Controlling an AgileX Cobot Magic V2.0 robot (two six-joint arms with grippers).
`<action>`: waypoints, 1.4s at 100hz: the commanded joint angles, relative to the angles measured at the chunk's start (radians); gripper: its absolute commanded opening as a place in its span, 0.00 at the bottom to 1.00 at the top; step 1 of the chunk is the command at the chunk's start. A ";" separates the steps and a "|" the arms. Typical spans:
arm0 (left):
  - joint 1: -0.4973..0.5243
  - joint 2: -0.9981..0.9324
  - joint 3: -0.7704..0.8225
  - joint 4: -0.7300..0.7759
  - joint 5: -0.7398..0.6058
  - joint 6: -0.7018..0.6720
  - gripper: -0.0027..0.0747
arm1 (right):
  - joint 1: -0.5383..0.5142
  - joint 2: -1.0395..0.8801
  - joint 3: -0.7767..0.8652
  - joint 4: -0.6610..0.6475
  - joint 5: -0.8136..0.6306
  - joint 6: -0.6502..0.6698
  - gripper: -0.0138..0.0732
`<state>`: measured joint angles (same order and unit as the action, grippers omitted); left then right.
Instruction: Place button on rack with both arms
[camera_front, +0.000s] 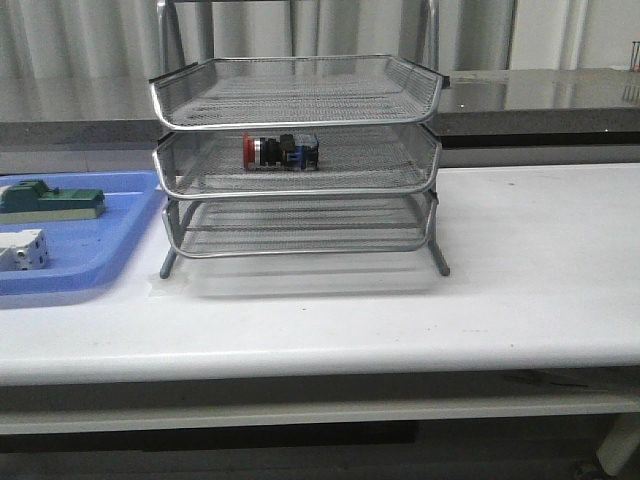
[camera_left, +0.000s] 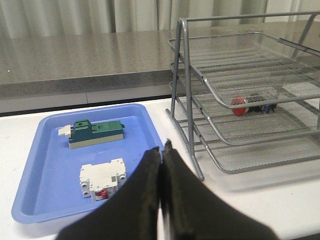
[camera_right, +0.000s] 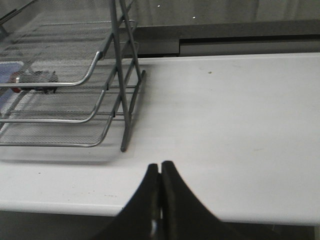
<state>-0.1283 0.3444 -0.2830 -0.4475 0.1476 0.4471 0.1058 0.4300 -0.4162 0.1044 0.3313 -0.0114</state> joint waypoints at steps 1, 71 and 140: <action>0.001 0.008 -0.030 -0.015 -0.070 -0.007 0.01 | -0.004 -0.073 0.035 -0.073 -0.104 0.074 0.08; 0.001 0.008 -0.030 -0.015 -0.070 -0.007 0.01 | -0.006 -0.460 0.408 -0.085 -0.249 0.084 0.08; 0.001 0.008 -0.030 -0.015 -0.068 -0.007 0.01 | -0.006 -0.460 0.424 -0.094 -0.326 0.084 0.08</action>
<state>-0.1283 0.3444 -0.2830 -0.4475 0.1476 0.4471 0.1058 -0.0105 0.0283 0.0235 0.0925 0.0703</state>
